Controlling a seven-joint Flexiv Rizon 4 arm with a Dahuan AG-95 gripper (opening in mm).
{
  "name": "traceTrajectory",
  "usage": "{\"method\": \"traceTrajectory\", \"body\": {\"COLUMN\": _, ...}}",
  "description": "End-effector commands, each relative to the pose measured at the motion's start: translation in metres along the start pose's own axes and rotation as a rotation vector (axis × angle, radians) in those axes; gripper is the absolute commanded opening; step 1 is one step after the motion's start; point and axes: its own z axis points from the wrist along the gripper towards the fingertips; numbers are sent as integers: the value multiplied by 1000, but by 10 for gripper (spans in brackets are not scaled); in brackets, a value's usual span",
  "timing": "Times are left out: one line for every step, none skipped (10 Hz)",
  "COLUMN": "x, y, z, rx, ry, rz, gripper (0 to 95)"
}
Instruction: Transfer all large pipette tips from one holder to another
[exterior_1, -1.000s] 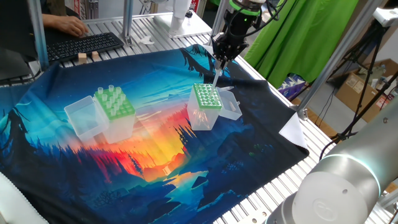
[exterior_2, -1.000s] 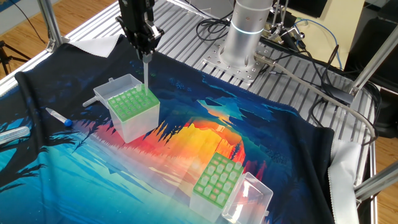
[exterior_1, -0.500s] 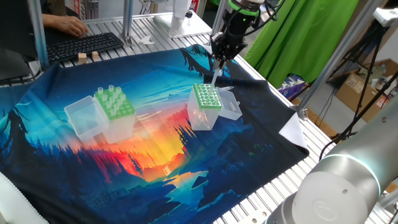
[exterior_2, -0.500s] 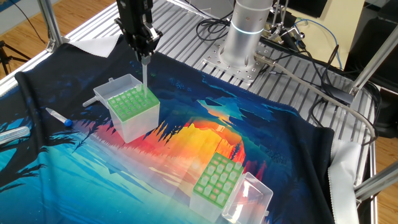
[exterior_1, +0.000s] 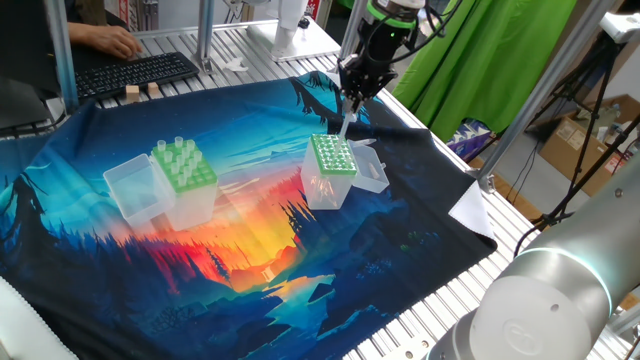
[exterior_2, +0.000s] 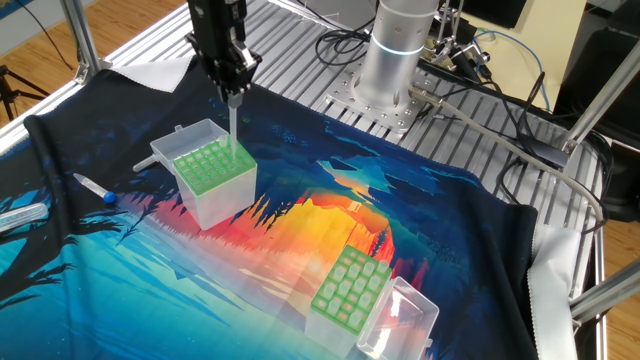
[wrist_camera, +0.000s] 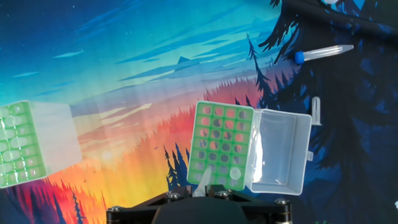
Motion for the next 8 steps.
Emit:
{"method": "traceTrajectory", "body": {"x": 0, "y": 0, "z": 4, "rx": 0, "ry": -6, "rz": -2, "gripper": 0}}
{"method": "traceTrajectory", "body": {"x": 0, "y": -1, "z": 6, "rx": -1, "ry": -9, "rz": -5, "gripper": 0}}
{"method": "traceTrajectory", "body": {"x": 0, "y": -1, "z": 7, "rx": -2, "ry": -9, "rz": -7, "gripper": 0}}
{"method": "traceTrajectory", "body": {"x": -1, "y": -3, "z": 8, "rx": -3, "ry": -7, "rz": -13, "gripper": 0}}
{"method": "traceTrajectory", "body": {"x": -2, "y": -6, "z": 9, "rx": -11, "ry": -3, "rz": -21, "gripper": 0}}
{"method": "traceTrajectory", "body": {"x": -2, "y": -8, "z": 10, "rx": -16, "ry": -3, "rz": -26, "gripper": 0}}
{"method": "traceTrajectory", "body": {"x": -2, "y": -8, "z": 10, "rx": -15, "ry": -2, "rz": -19, "gripper": 0}}
{"method": "traceTrajectory", "body": {"x": -2, "y": -8, "z": 10, "rx": -14, "ry": -3, "rz": -11, "gripper": 0}}
